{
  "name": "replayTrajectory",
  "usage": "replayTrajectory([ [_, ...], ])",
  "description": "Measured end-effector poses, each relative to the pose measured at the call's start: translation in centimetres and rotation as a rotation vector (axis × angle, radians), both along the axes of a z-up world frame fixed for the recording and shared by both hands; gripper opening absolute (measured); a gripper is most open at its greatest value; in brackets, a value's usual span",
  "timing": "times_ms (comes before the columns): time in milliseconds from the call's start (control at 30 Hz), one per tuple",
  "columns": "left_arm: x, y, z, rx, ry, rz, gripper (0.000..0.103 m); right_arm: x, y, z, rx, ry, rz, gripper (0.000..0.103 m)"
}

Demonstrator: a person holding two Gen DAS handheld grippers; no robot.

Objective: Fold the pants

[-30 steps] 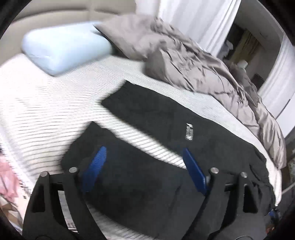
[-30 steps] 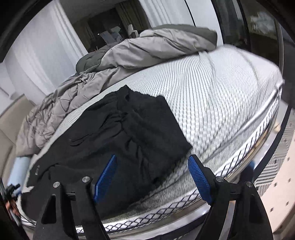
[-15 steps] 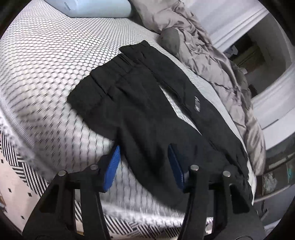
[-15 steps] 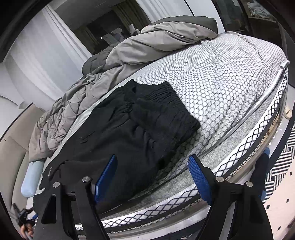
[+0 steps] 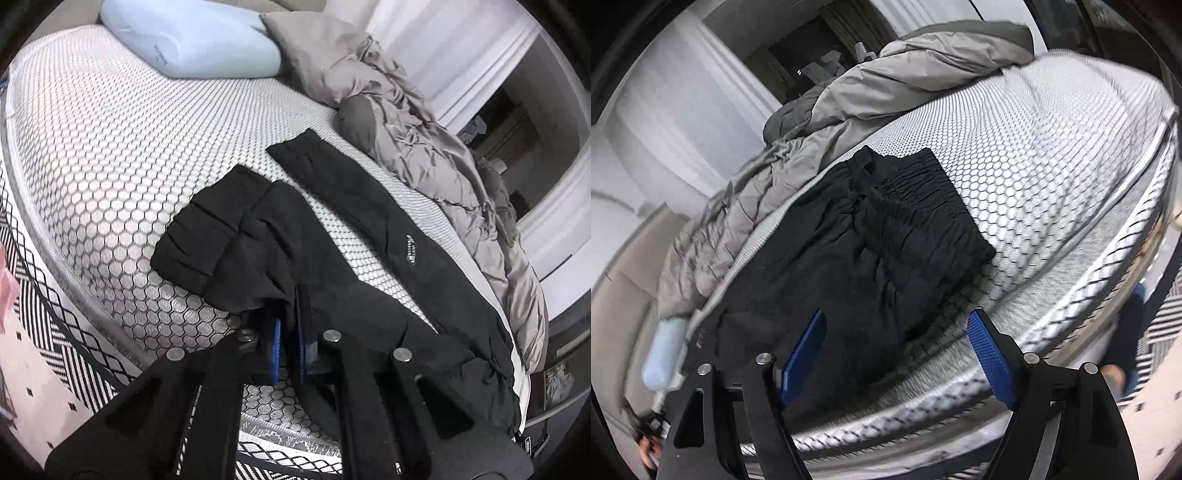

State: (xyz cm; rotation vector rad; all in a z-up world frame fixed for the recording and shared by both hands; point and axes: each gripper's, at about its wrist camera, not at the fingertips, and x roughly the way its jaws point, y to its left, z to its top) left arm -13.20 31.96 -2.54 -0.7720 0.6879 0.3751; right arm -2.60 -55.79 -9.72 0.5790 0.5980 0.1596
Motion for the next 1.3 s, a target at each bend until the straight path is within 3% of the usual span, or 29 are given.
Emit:
replayTrajectory([
  [67, 1.1, 0.1, -0.5, -0.011, 0.014, 0.005, 0.004, 0.9, -0.5, -0.2, 0.073, -0.022, -0.004, 0.06],
  [133, 2.4, 0.2, -1.2, -0.026, 0.027, 0.002, 0.004, 1.8, -1.1, -0.5, 0.103, -0.021, -0.04, 0.023],
  [200, 2.5, 0.3, -1.6, -0.04, 0.021, -0.007, 0.004, 2.4, -1.8, -0.9, 0.131, 0.003, -0.053, 0.014],
  [333, 0.5, -1.0, -0.6, 0.021, 0.022, -0.047, 0.003, -0.9, -2.6, 0.3, 0.077, -0.04, -0.086, 0.011],
  [567, -0.1, -0.8, 2.1, 0.019, -0.012, -0.088, 0.003, -4.6, -1.9, 4.2, 0.001, -0.08, -0.118, 0.011],
  [667, 3.2, 0.4, 5.0, 0.041, -0.046, -0.105, 0.003, -3.6, -1.0, 7.3, -0.02, -0.131, -0.125, 0.011],
  [800, 12.2, 2.2, 9.2, 0.12, -0.038, -0.128, 0.005, 2.7, 1.0, 12.0, -0.061, -0.135, -0.129, 0.011],
  [833, 14.5, 2.4, 9.8, 0.14, -0.015, -0.139, 0.005, 5.2, 1.5, 13.3, -0.068, -0.126, -0.132, 0.011],
  [900, 20.3, 3.2, 10.5, 0.152, 0.03, -0.151, 0.017, 11.3, 3.6, 15.8, -0.16, -0.092, -0.142, 0.013],
  [933, 22.4, 3.4, 10.6, 0.161, 0.045, -0.149, 0.035, 13.8, 4.3, 16.6, -0.179, -0.072, -0.148, 0.026],
  [967, 24.2, 3.8, 10.7, 0.175, 0.061, -0.126, 0.059, 16.5, 5.1, 17.1, -0.193, -0.05, -0.146, 0.039],
  [1000, 25.7, 4.3, 10.6, 0.203, 0.077, -0.105, 0.064, 18.9, 5.7, 17.5, -0.197, -0.049, -0.14, 0.067],
  [1033, 26.8, 4.9, 10.7, 0.235, 0.094, -0.069, 0.064, 20.6, 6.1, 17.7, -0.206, -0.046, -0.153, 0.08],
  [1133, 28.1, 6.8, 10.9, 0.239, 0.129, -0.074, 0.064, 21.8, 7.2, 17.5, -0.309, -0.003, -0.23, 0.08],
  [1300, 24.2, 6.0, 10.0, 0.237, 0.094, -0.169, 0.064, 18.1, 8.3, 15.4, -0.371, -0.045, -0.125, 0.086],
])
